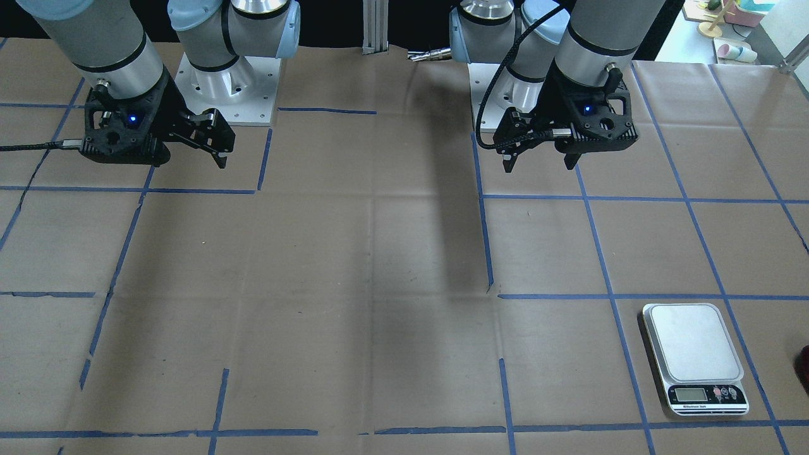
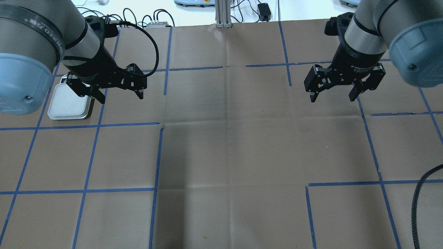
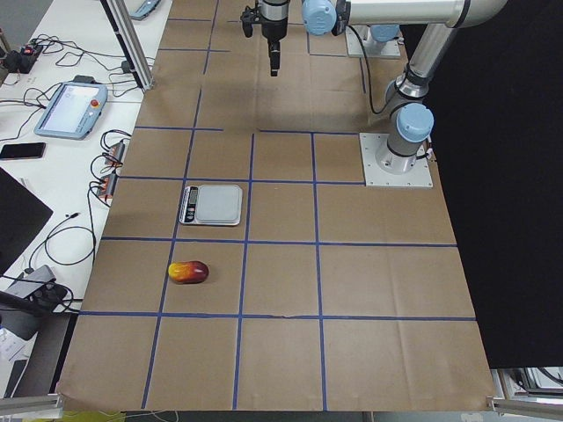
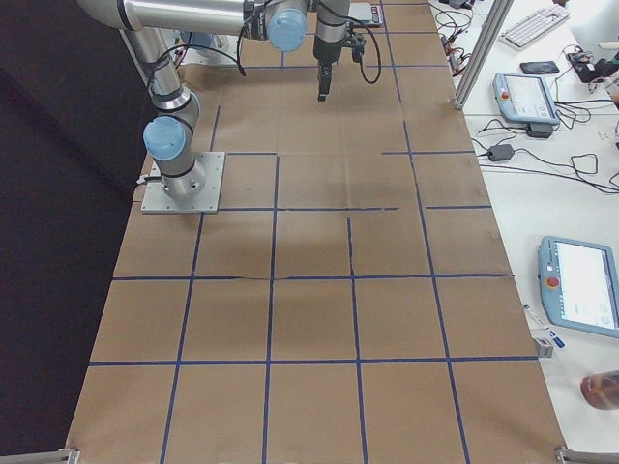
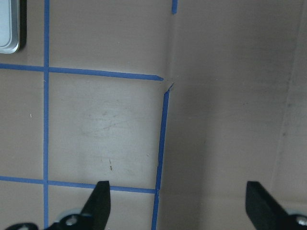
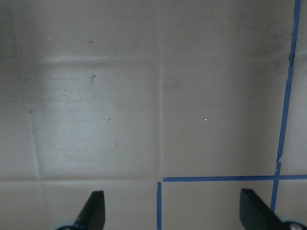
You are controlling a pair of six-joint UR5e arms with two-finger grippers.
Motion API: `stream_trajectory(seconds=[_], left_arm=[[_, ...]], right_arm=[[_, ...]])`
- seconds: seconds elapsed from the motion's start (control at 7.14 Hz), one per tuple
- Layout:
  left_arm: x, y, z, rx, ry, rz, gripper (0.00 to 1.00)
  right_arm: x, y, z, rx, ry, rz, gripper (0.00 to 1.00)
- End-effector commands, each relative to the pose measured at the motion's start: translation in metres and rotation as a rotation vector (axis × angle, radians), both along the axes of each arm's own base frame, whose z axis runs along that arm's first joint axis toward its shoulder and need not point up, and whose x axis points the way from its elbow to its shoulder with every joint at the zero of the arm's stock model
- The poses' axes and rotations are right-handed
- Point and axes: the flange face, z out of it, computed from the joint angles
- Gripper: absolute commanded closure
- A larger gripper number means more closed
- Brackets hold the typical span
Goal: Weigh mango
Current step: 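Move the left gripper toward the red-yellow mango beside the scale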
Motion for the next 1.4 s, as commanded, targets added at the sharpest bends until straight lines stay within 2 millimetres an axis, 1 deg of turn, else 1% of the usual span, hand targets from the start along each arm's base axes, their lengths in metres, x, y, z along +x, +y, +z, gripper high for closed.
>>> stream_trajectory(seconds=[0.0, 0.28, 0.56, 0.7, 0.84, 0.98, 1.12, 1.26], left_arm=[[0.0, -0.001, 0.0, 0.001, 0.0, 0.0, 0.0], [0.002, -0.009, 0.004, -0.005, -0.002, 0.005, 0.0], [0.01, -0.011, 0.005, -0.008, -0.01, 0.019, 0.0], [0.023, -0.016, 0.008, -0.016, -0.01, 0.043, 0.0], [0.064, -0.028, 0.007, -0.023, -0.011, 0.092, 0.0], [0.118, -0.038, 0.003, -0.026, -0.007, 0.11, 0.0], [0.192, -0.05, -0.007, -0.04, -0.013, 0.139, 0.0], [0.254, -0.063, -0.024, -0.026, -0.017, 0.126, 0.0]], right_arm=[[0.0, 0.0, 0.0, 0.0, 0.0, 0.0, 0.0], [0.0, 0.0, 0.0, 0.0, 0.0, 0.0, 0.0], [0.0, 0.0, 0.0, 0.0, 0.0, 0.0, 0.0], [0.0, 0.0, 0.0, 0.0, 0.0, 0.0, 0.0], [0.0, 0.0, 0.0, 0.0, 0.0, 0.0, 0.0], [0.0, 0.0, 0.0, 0.0, 0.0, 0.0, 0.0], [0.0, 0.0, 0.0, 0.0, 0.0, 0.0, 0.0], [0.0, 0.0, 0.0, 0.0, 0.0, 0.0, 0.0]])
